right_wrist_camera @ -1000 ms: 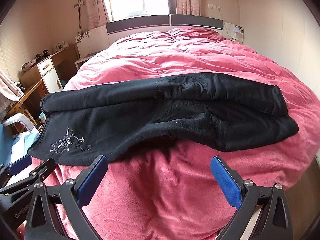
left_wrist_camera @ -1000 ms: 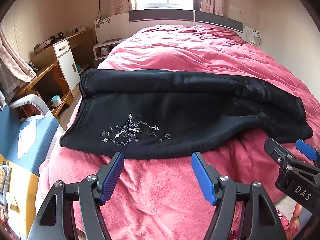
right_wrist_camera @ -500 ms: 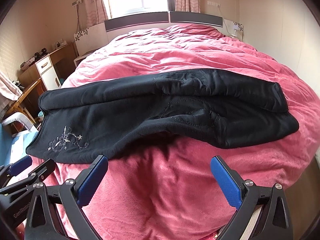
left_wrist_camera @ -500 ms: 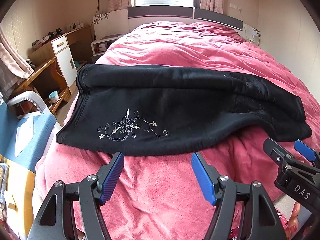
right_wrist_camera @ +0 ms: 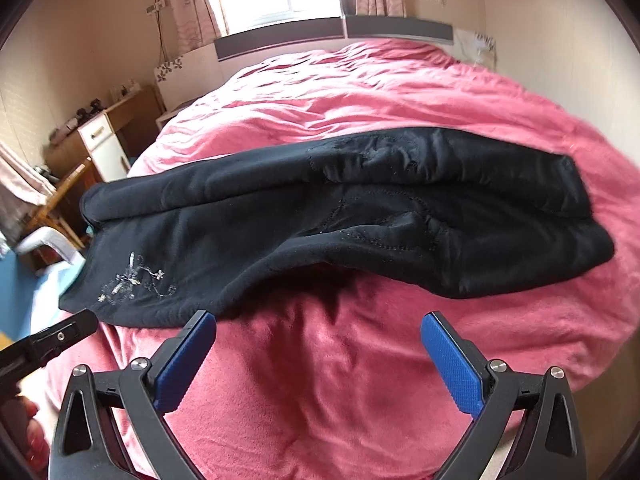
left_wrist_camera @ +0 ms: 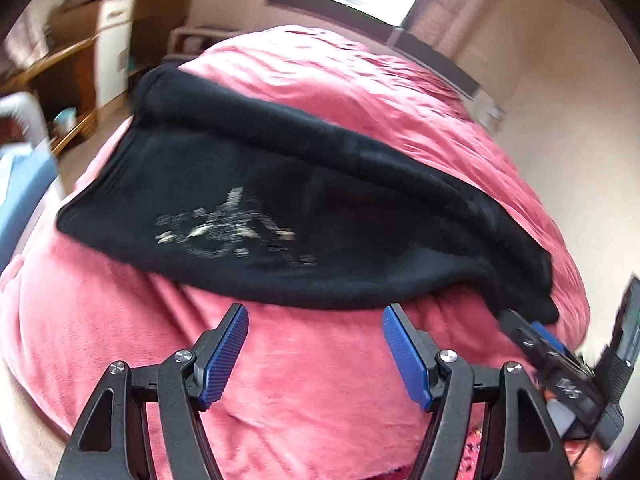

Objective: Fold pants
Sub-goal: 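Grasp the waistband end of the black pants with both grippers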

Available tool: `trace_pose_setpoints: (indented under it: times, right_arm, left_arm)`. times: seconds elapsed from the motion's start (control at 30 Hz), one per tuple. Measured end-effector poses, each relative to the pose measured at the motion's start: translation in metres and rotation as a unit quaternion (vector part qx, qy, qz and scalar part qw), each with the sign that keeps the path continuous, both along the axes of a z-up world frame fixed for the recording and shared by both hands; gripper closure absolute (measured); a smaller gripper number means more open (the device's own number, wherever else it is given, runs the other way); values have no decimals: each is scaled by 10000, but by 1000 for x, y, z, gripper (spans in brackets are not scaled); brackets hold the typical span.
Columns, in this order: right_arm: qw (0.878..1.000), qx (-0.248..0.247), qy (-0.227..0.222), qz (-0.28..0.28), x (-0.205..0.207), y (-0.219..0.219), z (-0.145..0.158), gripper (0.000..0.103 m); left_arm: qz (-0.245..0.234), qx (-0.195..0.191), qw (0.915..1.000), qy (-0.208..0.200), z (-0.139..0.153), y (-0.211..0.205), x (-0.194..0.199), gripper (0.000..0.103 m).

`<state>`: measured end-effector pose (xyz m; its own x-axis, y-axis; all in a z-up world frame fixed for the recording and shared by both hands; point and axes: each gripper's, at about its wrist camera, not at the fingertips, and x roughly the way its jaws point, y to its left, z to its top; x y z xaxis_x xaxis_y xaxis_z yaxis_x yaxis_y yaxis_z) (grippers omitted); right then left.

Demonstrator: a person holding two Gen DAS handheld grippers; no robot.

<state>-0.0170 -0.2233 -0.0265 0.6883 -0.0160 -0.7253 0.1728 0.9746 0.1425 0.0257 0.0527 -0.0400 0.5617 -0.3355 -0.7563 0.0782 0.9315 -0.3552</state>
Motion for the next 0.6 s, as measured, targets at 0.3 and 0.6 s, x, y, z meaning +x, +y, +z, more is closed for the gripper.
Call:
trace_pose_setpoints:
  times: [0.3,0.6]
  right_arm:
    - [9911,928,761,-579,11,-92,-34,0]
    - [9300,2855,78,-2311,-30,-229,-71,1]
  left_arm:
    - [1049,-174,9943,-60,-21,80,19,32]
    - [2133,-632,9749,123,-54,154,35,41]
